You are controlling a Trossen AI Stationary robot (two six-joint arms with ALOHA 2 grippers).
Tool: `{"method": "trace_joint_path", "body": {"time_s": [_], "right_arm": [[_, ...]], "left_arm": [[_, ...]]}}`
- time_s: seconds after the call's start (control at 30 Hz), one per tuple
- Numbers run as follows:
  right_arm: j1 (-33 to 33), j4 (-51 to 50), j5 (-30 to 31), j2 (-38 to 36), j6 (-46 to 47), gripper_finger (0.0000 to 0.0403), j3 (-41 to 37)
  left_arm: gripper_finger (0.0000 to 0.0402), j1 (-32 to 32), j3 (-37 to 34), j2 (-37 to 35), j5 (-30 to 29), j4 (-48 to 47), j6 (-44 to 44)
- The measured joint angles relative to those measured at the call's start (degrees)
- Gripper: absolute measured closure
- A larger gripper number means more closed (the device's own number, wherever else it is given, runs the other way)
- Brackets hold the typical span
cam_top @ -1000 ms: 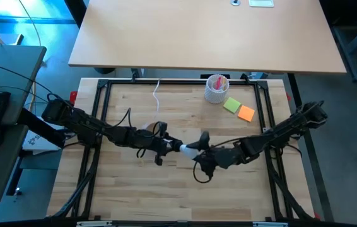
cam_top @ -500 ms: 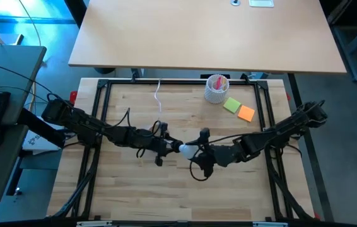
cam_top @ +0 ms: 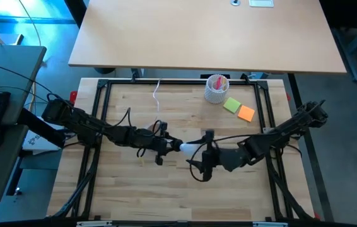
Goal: Screw lightbulb
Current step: Remove the light bulb from the lamp
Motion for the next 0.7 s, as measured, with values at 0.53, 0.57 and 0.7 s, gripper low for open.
{"method": "trace_joint_path", "body": {"time_s": [0.53,0.57,0.7], "right_arm": [[3.7,-11.6,7.8,-0.3,57.2,0.0094,-7.8],[3.2,-8.4,7.0,-0.3,55.6,0.0094,-8.6],[0.5,-1.2,5.8,-0.3,52.4,0.0094,-9.0]], "left_arm": [[0.0257,0.0,0.0,0.0,-0.5,-0.1,0.0],[0.0257,0.1,0.0,0.0,-0.4,-0.1,0.2],[0.0257,0.4,-0.1,0.0,-0.6,0.1,0.9]]}}
